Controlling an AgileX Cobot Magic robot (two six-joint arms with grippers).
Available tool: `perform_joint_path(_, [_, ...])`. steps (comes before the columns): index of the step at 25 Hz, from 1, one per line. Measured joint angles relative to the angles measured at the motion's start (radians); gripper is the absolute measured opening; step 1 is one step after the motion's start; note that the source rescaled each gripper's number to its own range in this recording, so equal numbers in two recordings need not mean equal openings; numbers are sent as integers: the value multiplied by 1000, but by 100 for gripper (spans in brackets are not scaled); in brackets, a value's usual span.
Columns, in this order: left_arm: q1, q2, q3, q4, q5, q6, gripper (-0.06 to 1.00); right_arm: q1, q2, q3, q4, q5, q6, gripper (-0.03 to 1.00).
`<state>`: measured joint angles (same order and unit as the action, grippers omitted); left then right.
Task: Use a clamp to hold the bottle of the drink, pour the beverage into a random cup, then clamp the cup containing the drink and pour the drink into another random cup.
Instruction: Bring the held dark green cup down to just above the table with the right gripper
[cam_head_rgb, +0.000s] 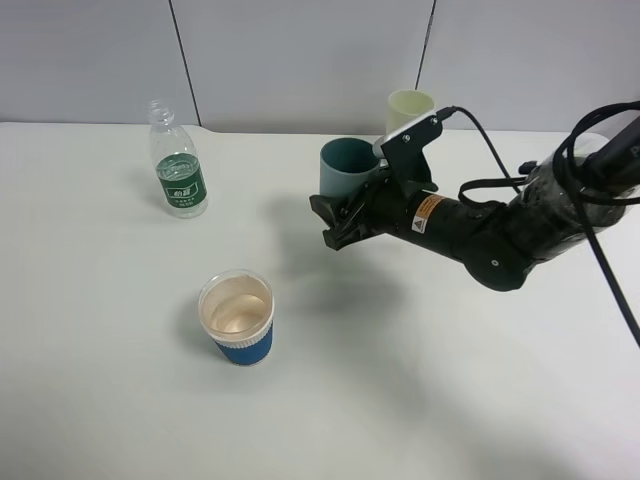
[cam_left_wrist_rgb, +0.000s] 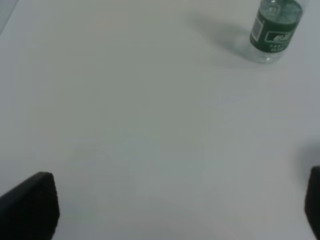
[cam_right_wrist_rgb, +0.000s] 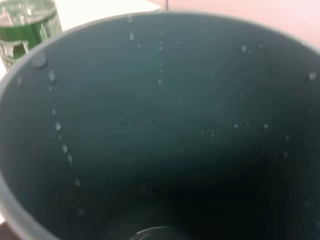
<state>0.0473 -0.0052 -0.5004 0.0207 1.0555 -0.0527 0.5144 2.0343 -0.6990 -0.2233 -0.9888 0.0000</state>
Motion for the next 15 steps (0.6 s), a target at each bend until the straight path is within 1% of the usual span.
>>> perform_joint_path(6, [0, 0, 0, 0, 0, 0, 100, 0, 88, -1, 0, -105, 0, 0])
perform_joint_path(15, [0, 0, 0, 0, 0, 0, 100, -7, 147, 0, -7, -166, 0, 0])
